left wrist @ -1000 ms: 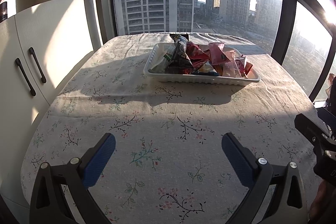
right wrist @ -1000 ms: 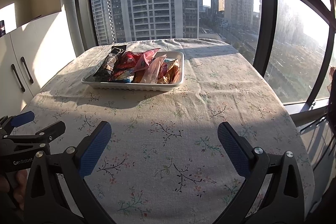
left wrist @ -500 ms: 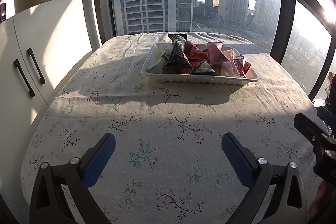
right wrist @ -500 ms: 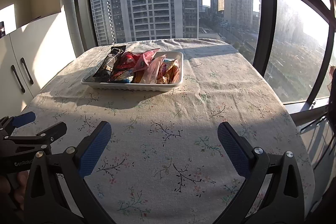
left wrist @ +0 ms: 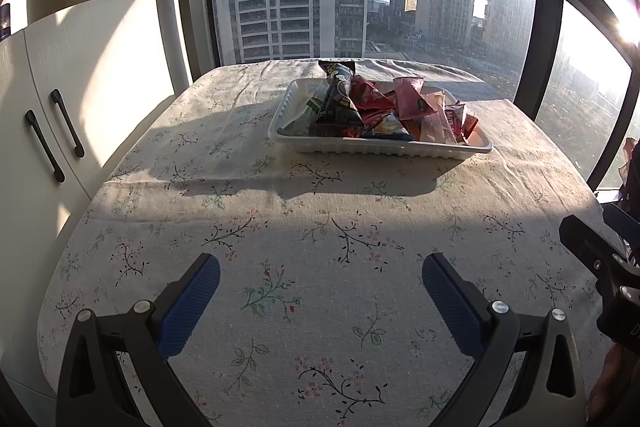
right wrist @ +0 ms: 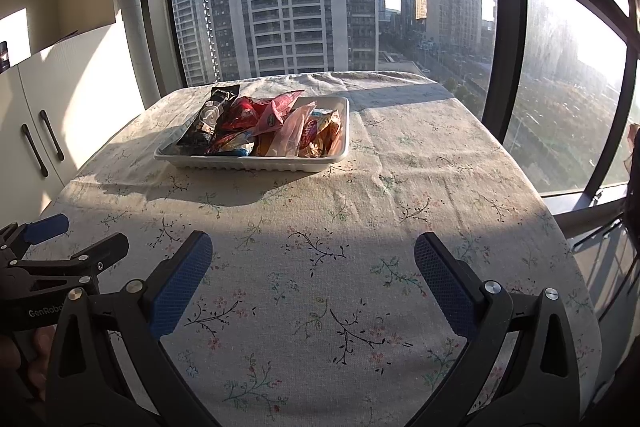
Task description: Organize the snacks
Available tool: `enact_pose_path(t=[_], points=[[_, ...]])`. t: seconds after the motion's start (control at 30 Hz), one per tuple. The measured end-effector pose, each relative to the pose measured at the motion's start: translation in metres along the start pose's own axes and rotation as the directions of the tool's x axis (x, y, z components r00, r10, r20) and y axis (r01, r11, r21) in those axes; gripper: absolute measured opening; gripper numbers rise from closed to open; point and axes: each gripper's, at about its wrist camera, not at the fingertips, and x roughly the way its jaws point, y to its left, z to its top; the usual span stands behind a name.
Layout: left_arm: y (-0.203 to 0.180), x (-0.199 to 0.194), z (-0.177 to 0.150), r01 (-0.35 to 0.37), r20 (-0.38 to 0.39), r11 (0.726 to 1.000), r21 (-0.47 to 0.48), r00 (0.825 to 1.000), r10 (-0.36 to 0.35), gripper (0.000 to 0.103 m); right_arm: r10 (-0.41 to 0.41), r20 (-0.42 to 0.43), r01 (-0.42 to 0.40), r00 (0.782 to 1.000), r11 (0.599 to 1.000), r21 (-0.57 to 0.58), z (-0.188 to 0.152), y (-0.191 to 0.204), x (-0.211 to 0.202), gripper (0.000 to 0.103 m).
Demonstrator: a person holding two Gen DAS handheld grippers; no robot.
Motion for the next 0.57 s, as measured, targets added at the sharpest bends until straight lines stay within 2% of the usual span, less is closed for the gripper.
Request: enact_pose_path(t=[0.3,0.57], points=[[-0.0002,0.0018,-0.002,0.002,-0.003,1.0,0.0,1.0,-0.002,0.103,0.0,-0.003,0.0,1.0,1.0,0.003,-0.0031,0.0009,0.0015,0.103],[0.0,0.0,-0.0028,0.006,0.025,1.0,0.009,1.0,-0.006,0.103,0.006,-0.015,-0.006,1.0,1.0,0.008,-0.0066,0.002,0.0038,0.103]])
